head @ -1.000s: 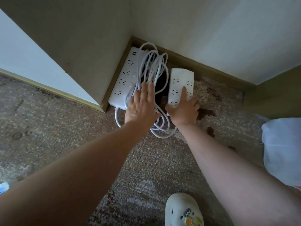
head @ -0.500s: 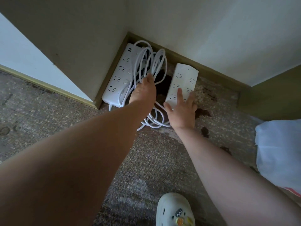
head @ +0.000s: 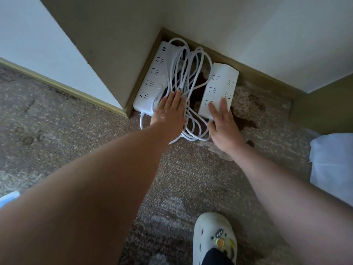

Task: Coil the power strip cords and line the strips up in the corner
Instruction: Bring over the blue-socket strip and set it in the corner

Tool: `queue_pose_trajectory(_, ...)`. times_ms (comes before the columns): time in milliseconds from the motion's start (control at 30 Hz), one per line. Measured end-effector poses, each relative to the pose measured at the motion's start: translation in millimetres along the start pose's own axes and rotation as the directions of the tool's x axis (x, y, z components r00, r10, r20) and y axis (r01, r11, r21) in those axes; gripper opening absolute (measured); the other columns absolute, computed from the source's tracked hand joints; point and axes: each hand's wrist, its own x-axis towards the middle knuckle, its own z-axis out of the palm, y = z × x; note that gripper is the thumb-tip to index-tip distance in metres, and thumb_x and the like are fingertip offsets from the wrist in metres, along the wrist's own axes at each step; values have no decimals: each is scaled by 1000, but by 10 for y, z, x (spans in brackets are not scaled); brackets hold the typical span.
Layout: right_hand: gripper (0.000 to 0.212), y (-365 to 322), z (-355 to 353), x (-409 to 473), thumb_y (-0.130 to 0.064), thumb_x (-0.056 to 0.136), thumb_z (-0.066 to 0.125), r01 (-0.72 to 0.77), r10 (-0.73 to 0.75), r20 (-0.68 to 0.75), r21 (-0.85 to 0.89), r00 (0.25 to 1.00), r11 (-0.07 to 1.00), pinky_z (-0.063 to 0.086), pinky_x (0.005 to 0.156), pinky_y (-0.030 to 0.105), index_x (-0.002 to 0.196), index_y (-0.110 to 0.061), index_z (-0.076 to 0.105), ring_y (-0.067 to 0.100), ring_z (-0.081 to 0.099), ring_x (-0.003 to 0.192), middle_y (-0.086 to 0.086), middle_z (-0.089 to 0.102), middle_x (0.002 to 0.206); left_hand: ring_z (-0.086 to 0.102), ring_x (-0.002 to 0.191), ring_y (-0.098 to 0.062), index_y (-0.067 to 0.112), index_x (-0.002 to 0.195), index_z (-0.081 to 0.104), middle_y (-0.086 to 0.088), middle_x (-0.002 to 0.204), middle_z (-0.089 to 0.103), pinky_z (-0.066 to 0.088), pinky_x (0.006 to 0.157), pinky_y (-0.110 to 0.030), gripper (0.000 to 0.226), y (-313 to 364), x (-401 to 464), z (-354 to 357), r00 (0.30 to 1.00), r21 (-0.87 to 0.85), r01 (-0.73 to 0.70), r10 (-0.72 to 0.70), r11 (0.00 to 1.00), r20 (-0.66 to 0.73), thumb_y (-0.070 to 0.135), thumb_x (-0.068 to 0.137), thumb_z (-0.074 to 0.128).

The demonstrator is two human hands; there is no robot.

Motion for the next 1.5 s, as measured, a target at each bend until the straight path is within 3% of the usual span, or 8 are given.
queue_pose_trajectory(100, 51, -251, -147, -116, -25, 103, 40, -62, 63, -127, 8, 990, 998, 22, 118, 49, 153, -18, 31, 40, 17, 147, 14, 18, 162, -17, 146, -19, 10, 150, -16, -5, 159, -20, -6, 120, -37, 66, -112, -238, -11, 1000, -99, -25, 25, 995, 8, 38, 103, 20)
queue_pose_trajectory(233, 27, -929, -132, -510, -3, 89, 52, 258, -226, -297, 75, 928, 963, 48, 92, 44, 112, -9, 65, 28, 54, 111, 7, 61, 116, -11, 147, -16, 12, 152, -5, -4, 161, -11, -6, 118, -32, 64, -493, -1177, 109, 998, -190, -60, 54, 980, -36, 27, 102, 30)
queue_pose_trajectory(500, 19, -2962, 56, -1181, 0, 87, 56, 706, -710, 6, 93, 704, 702, 49, 68, 36, 96, -7, 71, 31, 60, 93, 8, 67, 97, 22, 144, -20, 17, 152, 23, 0, 158, 24, 27, 114, -38, 60, -1876, -3385, 121, 894, -366, 443, -432, 818, 118, 7, 95, 41)
queue_pose_trajectory(700, 38, -4467, 647, -1638, -14, 93, 49, 780, -747, 280, -13, 603, 625, 48, 83, 40, 130, -18, 52, 29, 52, 117, 7, 55, 125, 50, 122, -31, 17, 137, 45, -8, 138, 49, 46, 92, -44, 51, -2716, -4587, 355, 617, -484, 745, -750, 459, 238, 6, 87, 47)
queue_pose_trajectory(800, 51, -4879, 1166, -1714, -21, 93, 52, 792, -709, 387, -106, 590, 601, 44, 93, 42, 143, -18, 39, 29, 43, 128, 8, 47, 139, 52, 121, -30, 18, 137, 45, -8, 135, 51, 48, 92, -45, 54, -3020, -4757, 700, 574, -528, 760, -772, 379, 273, 10, 85, 57)
queue_pose_trajectory(1067, 79, -5081, 2197, -1609, -45, 89, 63, 763, -601, 472, -357, 645, 538, 28, 108, 50, 150, -18, 21, 32, 38, 133, 9, 41, 146, 33, 139, -20, 19, 146, 35, -1, 148, 42, 21, 116, -37, 62, -3571, -4465, 1489, 776, -416, 604, -621, 680, 111, 19, 89, 58)
queue_pose_trajectory(1300, 64, -4859, 2054, -1579, -45, 82, 66, 788, -711, 340, -286, 615, 545, 35, 92, 42, 134, -18, 39, 27, 47, 110, 4, 53, 124, 50, 106, -21, 25, 102, 65, 7, 105, 64, 42, 87, -36, 17, -3644, -4732, 1547, 727, -191, 674, -687, 714, -3, 34, 95, 52)
queue_pose_trajectory(1500, 59, -4685, 1019, -1667, -42, 79, 67, 729, -714, 144, -153, 685, 668, 34, 79, 39, 127, -16, 45, 27, 51, 96, 3, 54, 109, 40, 127, -27, 23, 117, 58, 3, 123, 62, 38, 102, -44, 30, -3714, -5153, 819, 631, -223, 769, -769, 600, 106, 41, 96, 47)
